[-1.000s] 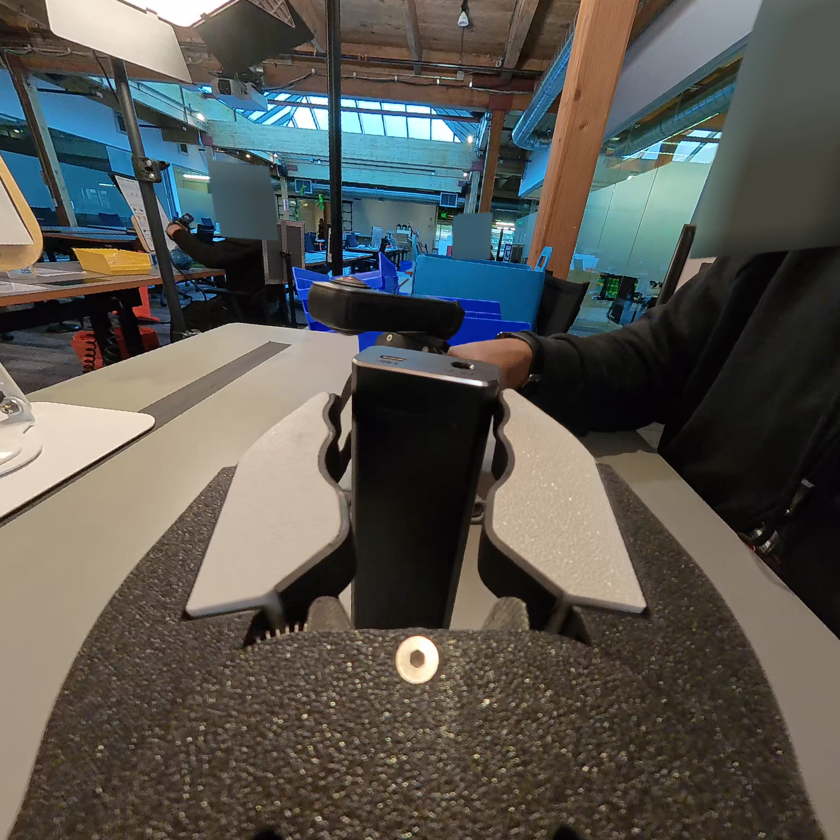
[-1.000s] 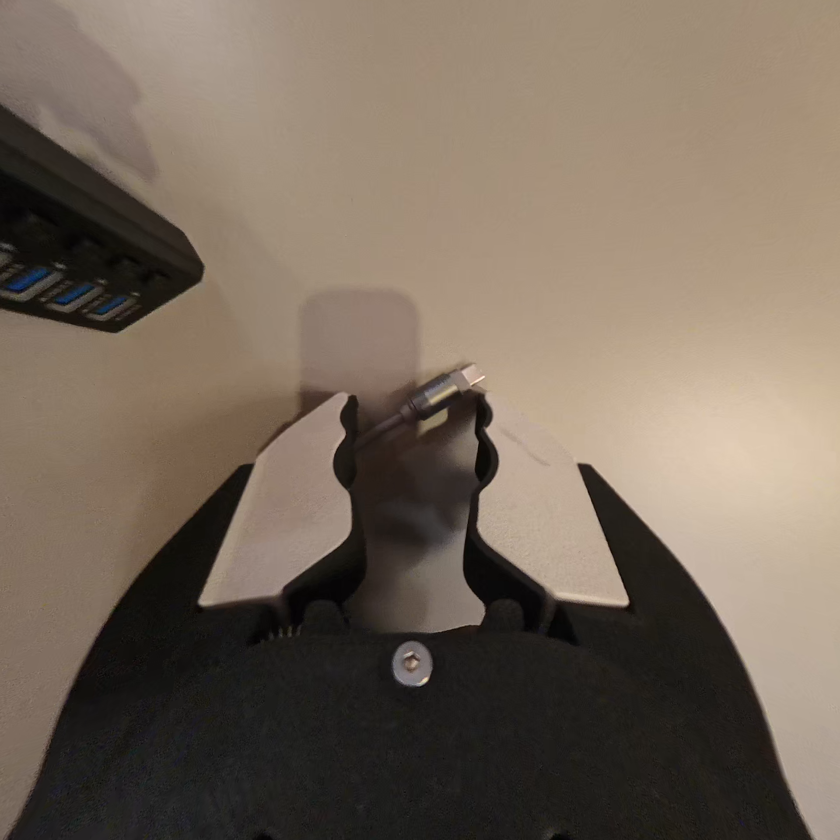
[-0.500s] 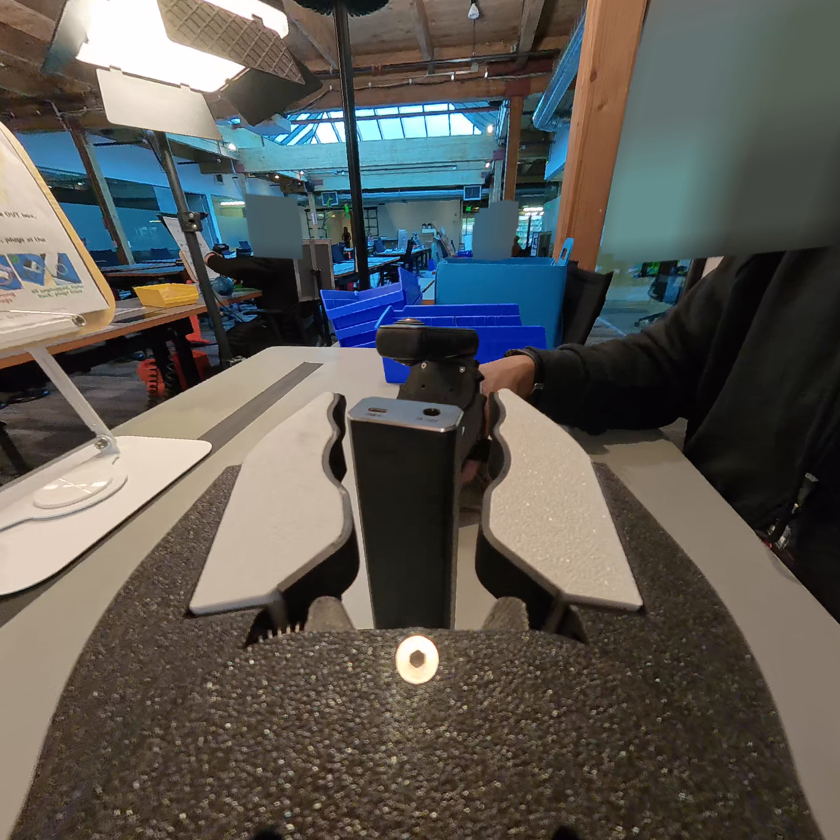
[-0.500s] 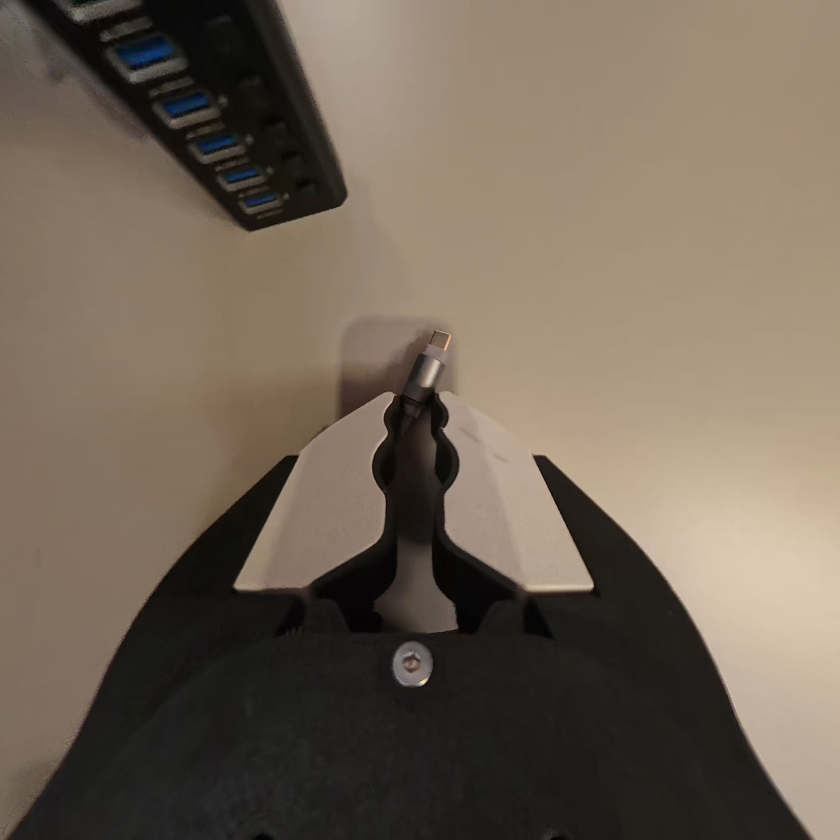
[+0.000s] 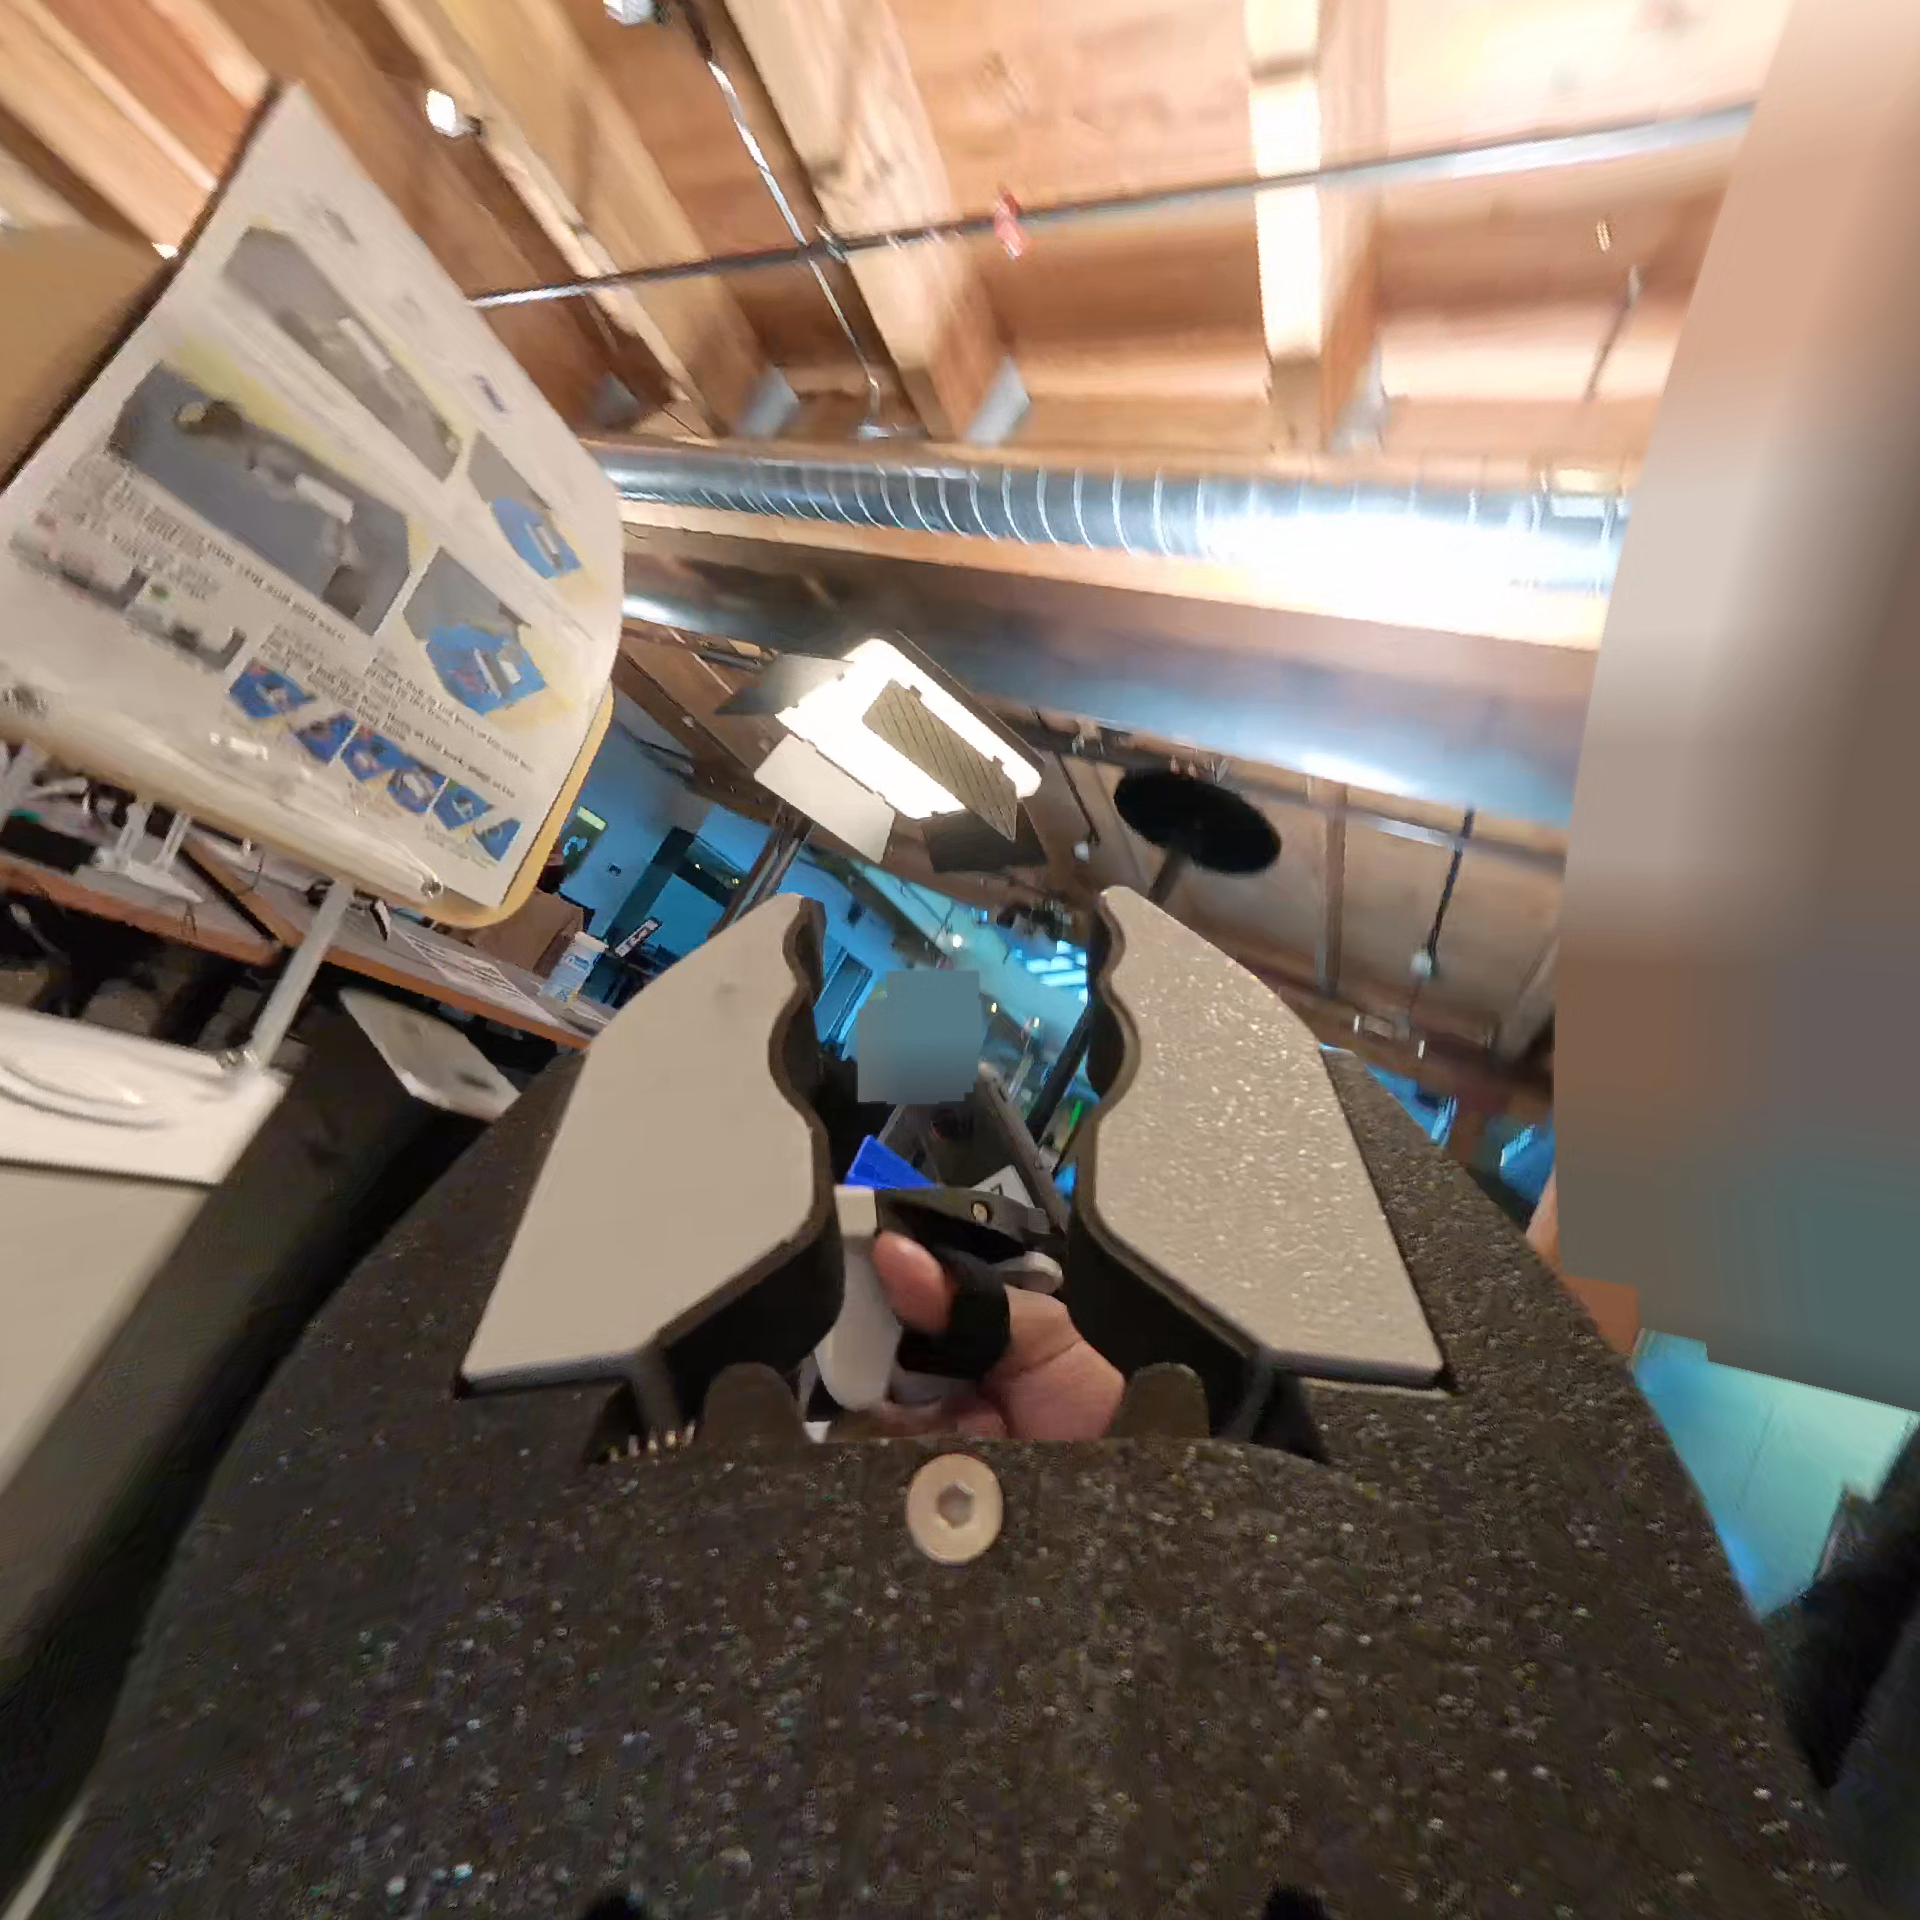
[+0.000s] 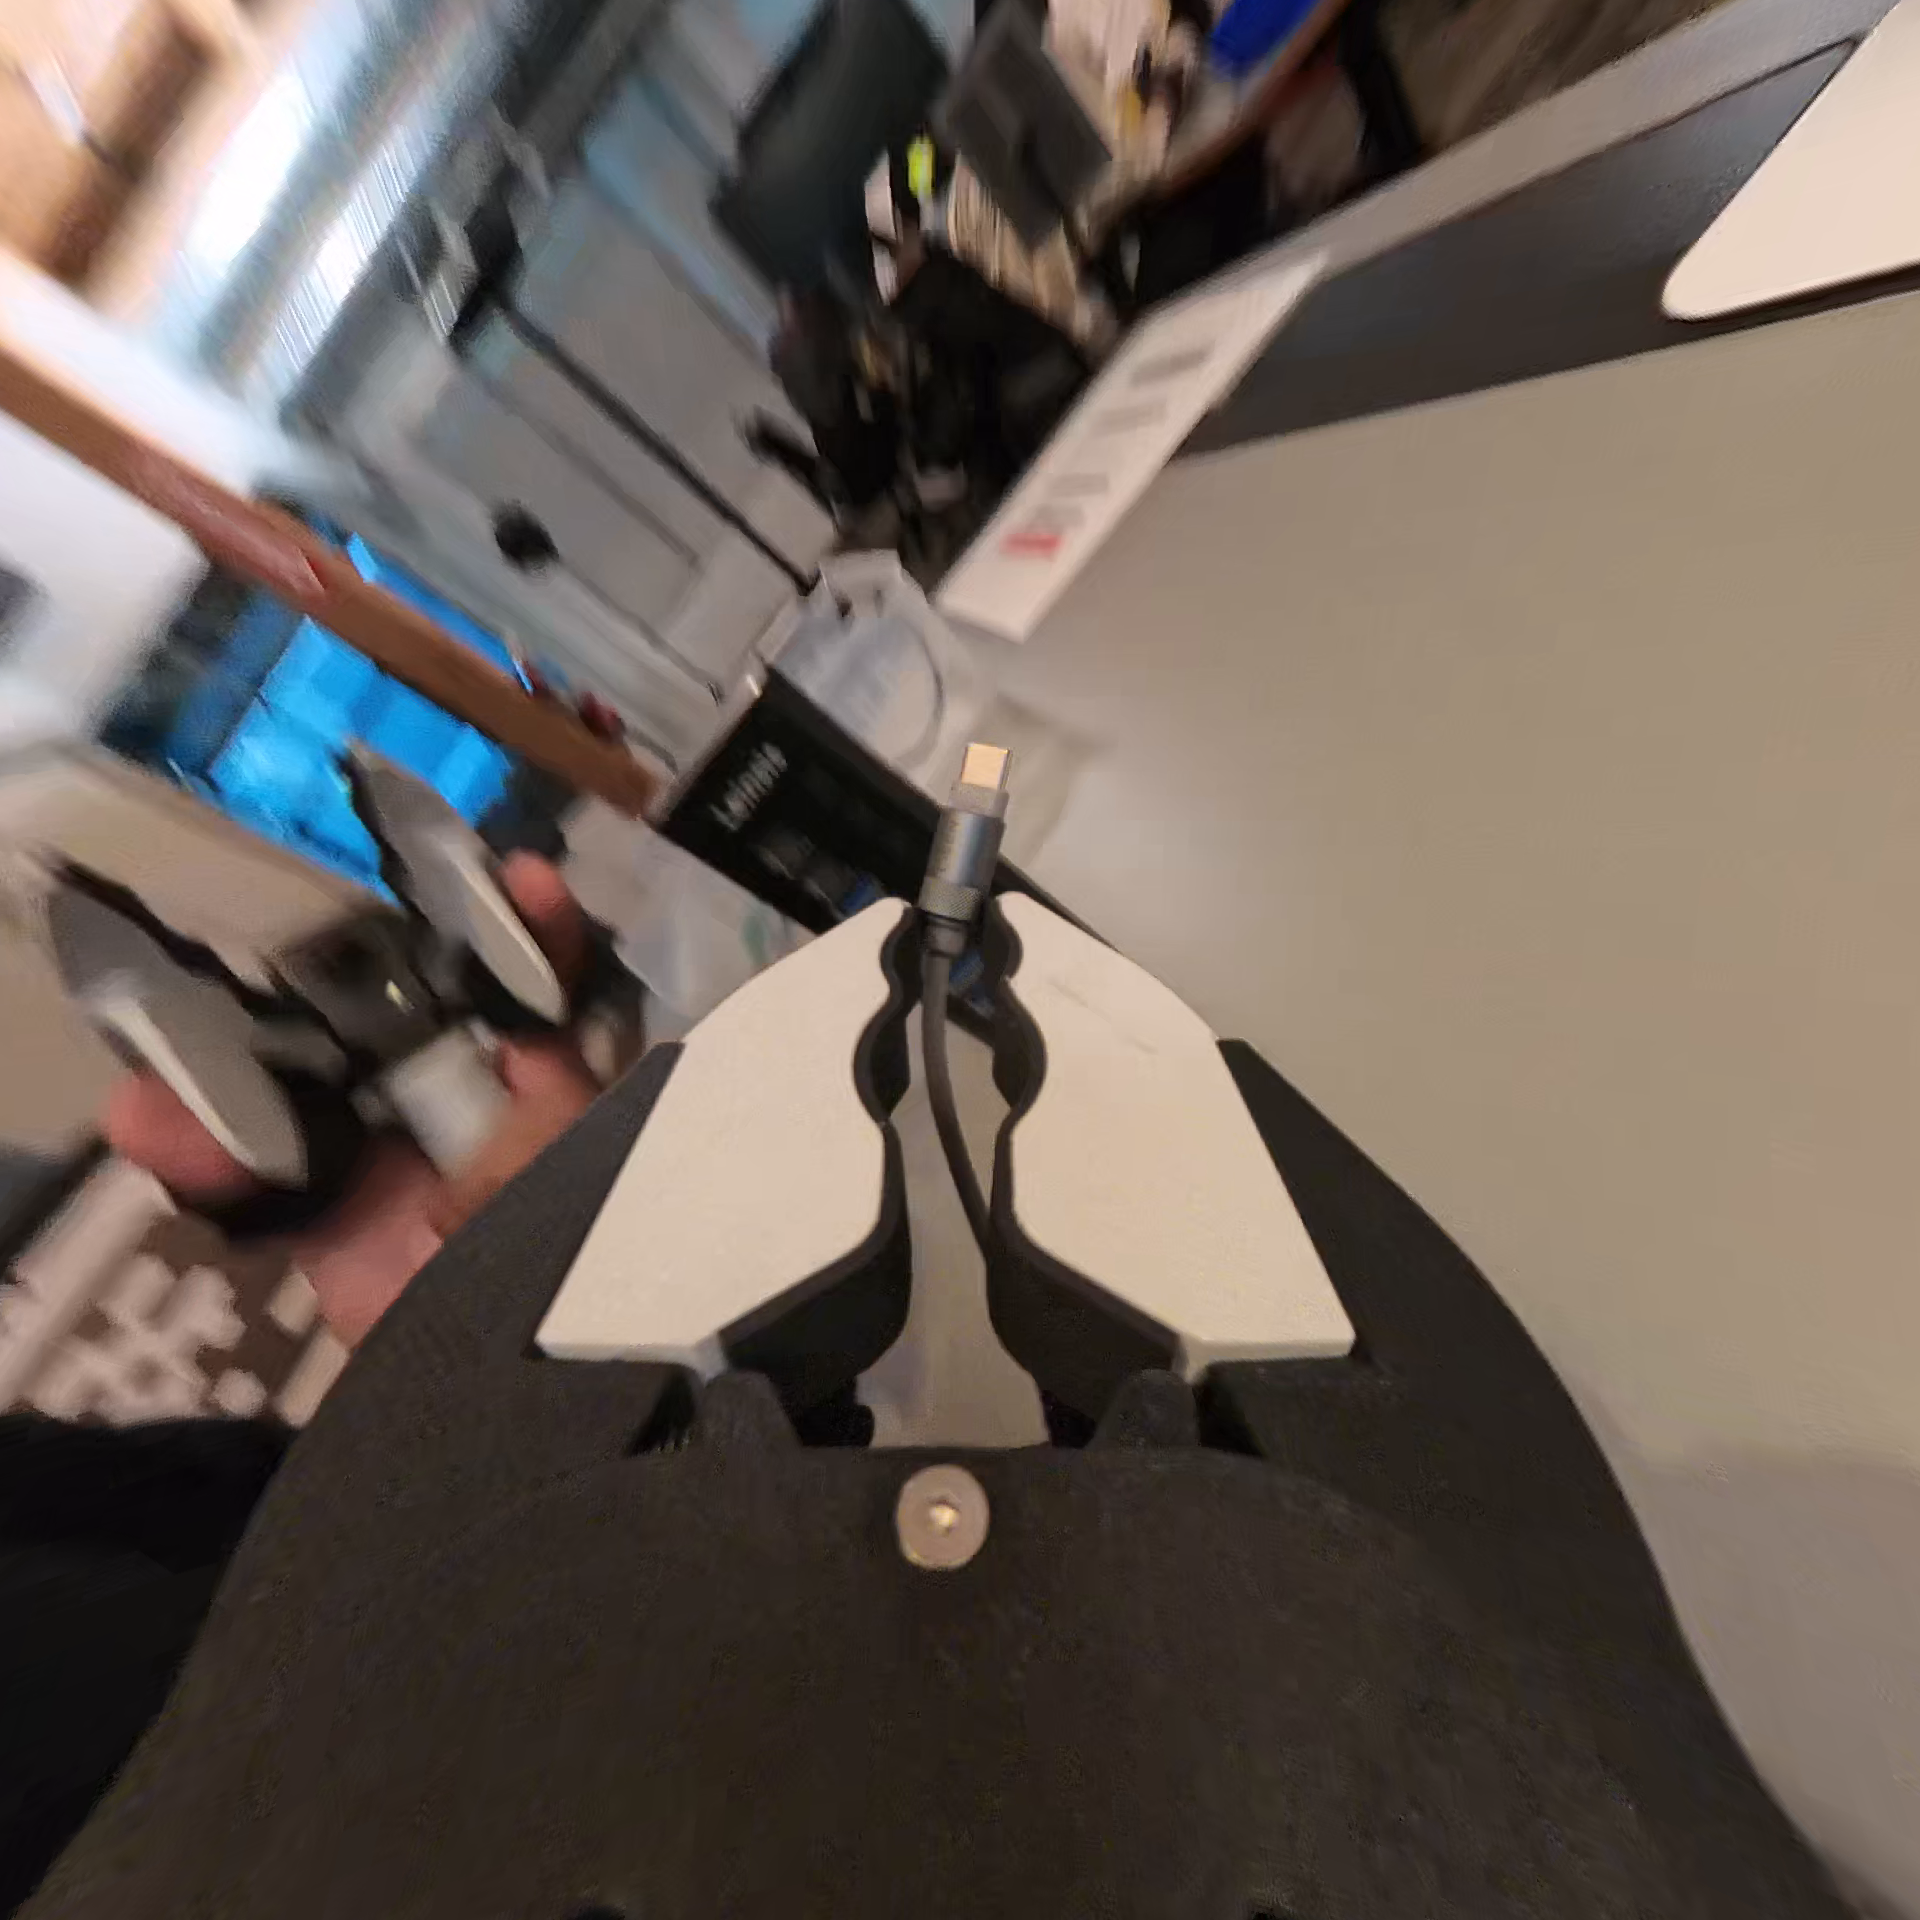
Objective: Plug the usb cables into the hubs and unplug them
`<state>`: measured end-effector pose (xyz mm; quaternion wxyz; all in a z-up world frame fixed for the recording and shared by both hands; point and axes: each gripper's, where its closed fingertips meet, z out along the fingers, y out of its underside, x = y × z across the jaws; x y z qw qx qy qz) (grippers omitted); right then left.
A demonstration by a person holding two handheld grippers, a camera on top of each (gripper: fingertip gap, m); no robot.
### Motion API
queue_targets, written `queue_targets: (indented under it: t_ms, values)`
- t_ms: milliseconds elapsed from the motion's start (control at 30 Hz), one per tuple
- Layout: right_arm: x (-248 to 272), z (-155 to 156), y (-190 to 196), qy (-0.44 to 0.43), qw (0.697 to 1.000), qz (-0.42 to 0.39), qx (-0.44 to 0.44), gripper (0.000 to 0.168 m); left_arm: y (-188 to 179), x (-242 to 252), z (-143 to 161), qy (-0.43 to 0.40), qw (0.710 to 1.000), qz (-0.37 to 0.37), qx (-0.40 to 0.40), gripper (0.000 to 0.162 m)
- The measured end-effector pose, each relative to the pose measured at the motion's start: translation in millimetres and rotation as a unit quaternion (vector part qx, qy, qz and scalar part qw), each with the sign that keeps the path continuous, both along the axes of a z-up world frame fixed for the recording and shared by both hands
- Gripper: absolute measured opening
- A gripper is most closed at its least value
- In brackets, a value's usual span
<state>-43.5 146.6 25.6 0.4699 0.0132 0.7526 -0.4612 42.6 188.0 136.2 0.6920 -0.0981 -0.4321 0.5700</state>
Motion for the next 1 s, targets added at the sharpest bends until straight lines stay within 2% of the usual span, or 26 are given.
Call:
queue_targets:
  t_ms: [100,200,333,500,633,733,800,900,933,1000]
  values:
    - [-12.7,22.5,-2.1,-0.132,0.987,-0.087,0.000,0.009,3.3,-31.7,-21.2,0.014,0.998,-0.022,0.062,0.049]
    - [-37.4,32.3,-3.4,-0.213,0.961,-0.176,-0.019,0.009,7.1,-54.5,-38.5,0.021,0.993,-0.047,0.107,0.049]
    - [-66.3,29.4,-1.9,-0.265,0.926,-0.269,-0.024,0.009,20.2,-80.4,-56.5,0.015,0.984,-0.096,0.148,0.049]
    - [-88.6,42.9,4.4,-0.265,0.911,-0.308,-0.068,0.008,31.6,-85.0,-62.4,0.010,0.983,-0.111,0.144,0.050]
    - [-78.5,55.1,7.4,-0.277,0.918,-0.267,-0.098,0.008,55.1,-90.7,-51.9,0.017,0.987,-0.123,0.100,0.053]
    - [-64.2,61.1,11.1,-0.288,0.924,-0.226,-0.110,0.008,59.4,-79.2,-48.9,0.058,0.984,-0.135,0.101,0.051]
    - [-51.8,63.8,11.7,-0.281,0.934,-0.190,-0.111,0.008,64.0,-71.4,-46.4,0.056,0.988,-0.130,0.070,0.050]
    - [-72.4,70.3,10.8,-0.230,0.942,-0.189,-0.157,0.008,53.6,-52.6,-49.0,0.025,0.994,-0.091,0.047,0.052]
    - [-75.2,68.3,9.9,-0.187,0.953,-0.173,-0.166,0.008,47.3,-42.6,-48.1,0.019,0.996,-0.075,0.046,0.052]
    - [-73.3,43.1,3.4,-0.056,0.981,-0.127,-0.134,0.011,31.5,-27.0,-50.6,-0.024,0.998,-0.040,0.037,0.052]
